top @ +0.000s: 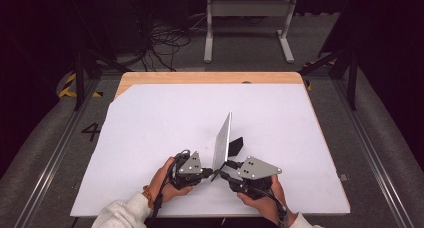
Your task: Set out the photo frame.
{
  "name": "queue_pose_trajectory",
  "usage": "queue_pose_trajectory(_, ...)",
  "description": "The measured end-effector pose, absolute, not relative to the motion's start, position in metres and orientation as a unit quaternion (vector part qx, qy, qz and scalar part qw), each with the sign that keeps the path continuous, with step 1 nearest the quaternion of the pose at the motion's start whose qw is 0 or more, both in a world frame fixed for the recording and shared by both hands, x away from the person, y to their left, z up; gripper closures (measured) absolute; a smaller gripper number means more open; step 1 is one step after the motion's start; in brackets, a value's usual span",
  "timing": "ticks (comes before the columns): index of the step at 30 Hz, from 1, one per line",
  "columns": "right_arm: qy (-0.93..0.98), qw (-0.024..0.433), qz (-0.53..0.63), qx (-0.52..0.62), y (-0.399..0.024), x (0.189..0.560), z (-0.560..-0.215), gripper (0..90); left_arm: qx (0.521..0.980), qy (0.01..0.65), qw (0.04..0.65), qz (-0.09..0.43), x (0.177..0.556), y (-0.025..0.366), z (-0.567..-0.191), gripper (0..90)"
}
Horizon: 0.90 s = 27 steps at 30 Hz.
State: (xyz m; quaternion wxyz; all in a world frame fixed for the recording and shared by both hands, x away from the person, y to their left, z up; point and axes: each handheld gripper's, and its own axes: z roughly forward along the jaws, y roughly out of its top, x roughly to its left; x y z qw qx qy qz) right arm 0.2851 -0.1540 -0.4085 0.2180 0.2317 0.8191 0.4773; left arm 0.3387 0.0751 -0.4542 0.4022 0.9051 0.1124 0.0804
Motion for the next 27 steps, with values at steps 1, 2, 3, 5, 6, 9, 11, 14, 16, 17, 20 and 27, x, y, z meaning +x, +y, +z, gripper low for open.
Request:
queue_pose_trajectory(1,0.819,0.218,0.477,0.232,-0.154,0.285,-0.408,64.9,0.904,0.113,0.405,0.081,0.340,0.074,-0.455,87.5)
queue_pose_trajectory(2,0.819,0.216,0.478,0.232,-0.155,0.286,-0.409,64.7,0.904,0.113,0.405,0.078,0.340,0.073,-0.456,87.9)
queue_pose_trajectory(3,0.818,0.213,0.479,0.235,-0.157,0.287,-0.409,64.1,0.903,0.113,0.406,0.081,0.340,0.072,-0.456,88.0)
queue_pose_trajectory(5,0.817,0.213,0.479,0.239,-0.159,0.287,-0.409,63.3,0.902,0.115,0.409,0.079,0.340,0.069,-0.456,88.0)
queue_pose_trajectory(6,0.817,0.215,0.478,0.240,-0.159,0.287,-0.409,62.3,0.902,0.116,0.408,0.079,0.340,0.068,-0.457,87.8)
queue_pose_trajectory(9,0.813,0.217,0.476,0.255,-0.159,0.288,-0.410,59.0,0.901,0.118,0.411,0.079,0.341,0.065,-0.457,87.8)
queue_pose_trajectory(11,0.810,0.212,0.479,0.264,-0.160,0.290,-0.411,57.5,0.899,0.121,0.414,0.078,0.343,0.064,-0.458,87.1)
queue_pose_trajectory(14,0.806,0.203,0.483,0.275,-0.160,0.294,-0.413,56.2,0.898,0.122,0.414,0.080,0.343,0.063,-0.458,86.9)
queue_pose_trajectory(16,0.805,0.201,0.483,0.280,-0.159,0.295,-0.414,55.9,0.898,0.122,0.414,0.080,0.343,0.062,-0.458,87.1)
queue_pose_trajectory(17,0.805,0.201,0.483,0.280,-0.159,0.295,-0.414,55.9,0.899,0.122,0.413,0.083,0.343,0.062,-0.458,87.1)
queue_pose_trajectory(20,0.801,0.194,0.487,0.288,-0.160,0.298,-0.415,56.3,0.898,0.123,0.414,0.082,0.343,0.060,-0.458,87.9)
queue_pose_trajectory(27,0.797,0.203,0.482,0.302,-0.162,0.300,-0.416,55.2,0.896,0.124,0.419,0.083,0.344,0.054,-0.459,89.6)
